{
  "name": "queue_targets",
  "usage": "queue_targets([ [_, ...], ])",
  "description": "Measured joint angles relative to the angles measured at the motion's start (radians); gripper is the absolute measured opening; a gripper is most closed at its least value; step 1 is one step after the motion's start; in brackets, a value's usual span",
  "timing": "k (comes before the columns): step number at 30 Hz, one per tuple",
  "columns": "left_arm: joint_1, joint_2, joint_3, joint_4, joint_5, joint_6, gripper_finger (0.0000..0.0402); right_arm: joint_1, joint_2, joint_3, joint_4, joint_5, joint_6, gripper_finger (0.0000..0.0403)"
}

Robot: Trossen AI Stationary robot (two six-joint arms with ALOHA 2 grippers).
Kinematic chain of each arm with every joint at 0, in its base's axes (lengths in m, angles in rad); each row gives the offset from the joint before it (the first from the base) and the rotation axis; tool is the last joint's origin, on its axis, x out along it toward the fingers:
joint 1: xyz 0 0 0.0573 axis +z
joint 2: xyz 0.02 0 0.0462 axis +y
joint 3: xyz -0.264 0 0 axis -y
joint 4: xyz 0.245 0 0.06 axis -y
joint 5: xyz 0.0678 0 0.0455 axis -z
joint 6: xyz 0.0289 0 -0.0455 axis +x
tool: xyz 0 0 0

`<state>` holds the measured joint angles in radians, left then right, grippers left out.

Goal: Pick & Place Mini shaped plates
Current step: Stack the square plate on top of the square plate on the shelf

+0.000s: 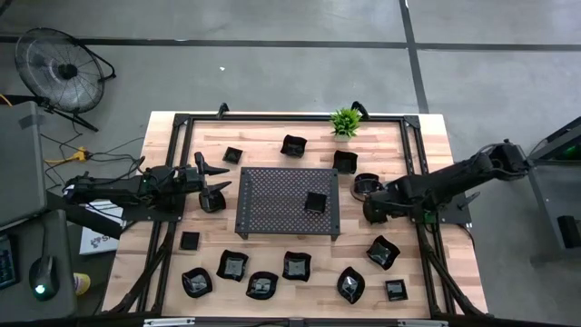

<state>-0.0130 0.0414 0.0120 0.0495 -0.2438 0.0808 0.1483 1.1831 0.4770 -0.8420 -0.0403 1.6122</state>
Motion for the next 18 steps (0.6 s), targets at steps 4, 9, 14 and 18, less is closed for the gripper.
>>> queue_targets([
  [4,0.000,0.000,0.000,0.000,0.000,0.000,0.0176,-0.023,-0.003,-0.014,0.028,-0.012,-0.018,0.0165],
  [9,0.000,0.000,0.000,0.000,0.000,0.000,0.0176,-0.032,-0.002,-0.014,0.029,-0.009,-0.026,0.0165],
  [14,0.000,0.000,0.000,0.000,0.000,0.000,0.0176,-0.032,-0.005,-0.015,0.032,-0.007,-0.028,0.0152],
  [18,0.000,0.000,0.000,0.000,0.000,0.000,0.0176,-0.032,-0.024,-0.017,0.031,0.000,-0.027,0.0129],
])
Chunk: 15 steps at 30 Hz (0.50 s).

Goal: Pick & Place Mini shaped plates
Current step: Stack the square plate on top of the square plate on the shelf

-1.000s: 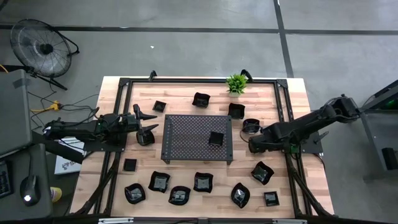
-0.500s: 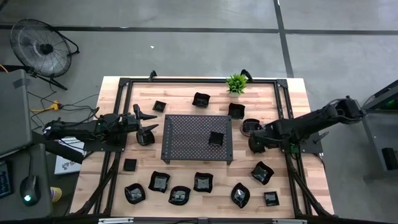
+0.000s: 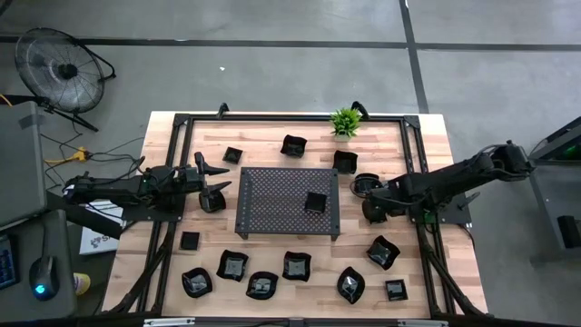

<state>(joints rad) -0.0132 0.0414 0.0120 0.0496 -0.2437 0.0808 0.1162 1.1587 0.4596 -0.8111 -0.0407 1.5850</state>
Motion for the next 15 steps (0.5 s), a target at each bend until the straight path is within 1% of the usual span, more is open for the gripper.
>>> queue_targets([
  [8,0.000,0.000,0.000,0.000,0.000,0.000,0.0176,0.000,-0.010,-0.001,-0.007,0.008,0.001,0.0090],
  [15,0.000,0.000,0.000,0.000,0.000,0.000,0.0176,0.000,-0.010,-0.001,-0.007,0.005,-0.010,0.0066],
])
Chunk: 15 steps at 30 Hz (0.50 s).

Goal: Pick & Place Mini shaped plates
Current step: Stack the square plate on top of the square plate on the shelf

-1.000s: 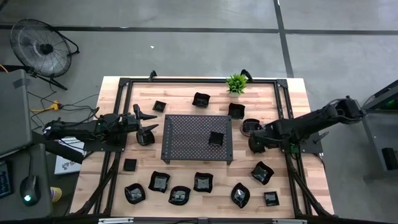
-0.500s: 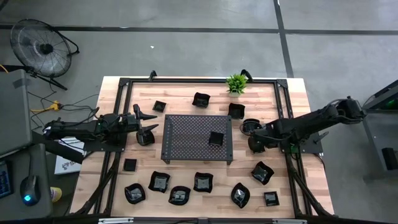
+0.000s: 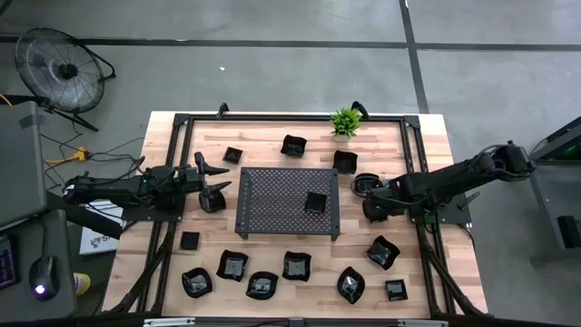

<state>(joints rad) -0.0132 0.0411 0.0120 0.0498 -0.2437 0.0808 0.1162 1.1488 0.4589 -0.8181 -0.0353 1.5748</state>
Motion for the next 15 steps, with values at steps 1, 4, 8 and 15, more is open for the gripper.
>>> queue_targets([
  [1,0.000,0.000,0.000,0.000,0.000,0.000,0.0176,0.000,0.000,0.000,0.000,0.000,-0.003,0.0062],
  [4,0.000,0.000,0.000,0.000,0.000,0.000,0.0176,0.000,0.000,0.000,0.000,-0.001,-0.005,0.0052],
  [8,0.000,0.000,0.000,0.000,0.000,0.000,0.0176,0.000,-0.001,0.001,0.000,-0.001,-0.005,0.0035],
  [15,0.000,0.000,0.000,0.000,0.000,0.000,0.0176,0.000,-0.014,0.002,0.004,-0.006,-0.006,0.0018],
])
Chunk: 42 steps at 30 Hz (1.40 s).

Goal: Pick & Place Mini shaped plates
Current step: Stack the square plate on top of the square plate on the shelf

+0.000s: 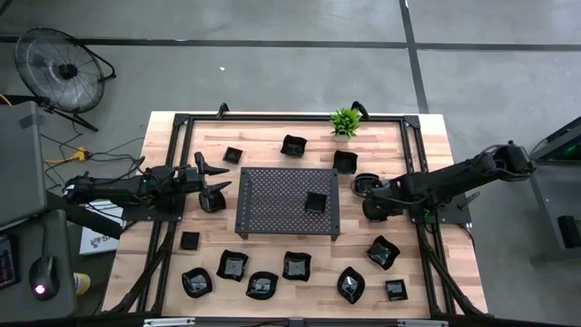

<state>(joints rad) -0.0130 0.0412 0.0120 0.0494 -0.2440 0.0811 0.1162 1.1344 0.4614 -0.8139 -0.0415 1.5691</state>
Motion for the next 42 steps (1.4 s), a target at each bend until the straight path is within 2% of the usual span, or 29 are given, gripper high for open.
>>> queue_targets([
  [12,0.000,0.000,0.000,0.000,0.000,0.000,0.0176,0.000,-0.115,0.002,0.011,0.001,0.012,0.0012],
  [35,0.000,0.000,0.000,0.000,0.000,0.000,0.0176,0.000,-0.362,0.003,0.107,0.069,0.050,0.0011],
  [42,0.000,0.000,0.000,0.000,0.000,0.000,0.0176,0.002,-0.395,0.111,-0.016,0.119,0.036,0.0011],
])
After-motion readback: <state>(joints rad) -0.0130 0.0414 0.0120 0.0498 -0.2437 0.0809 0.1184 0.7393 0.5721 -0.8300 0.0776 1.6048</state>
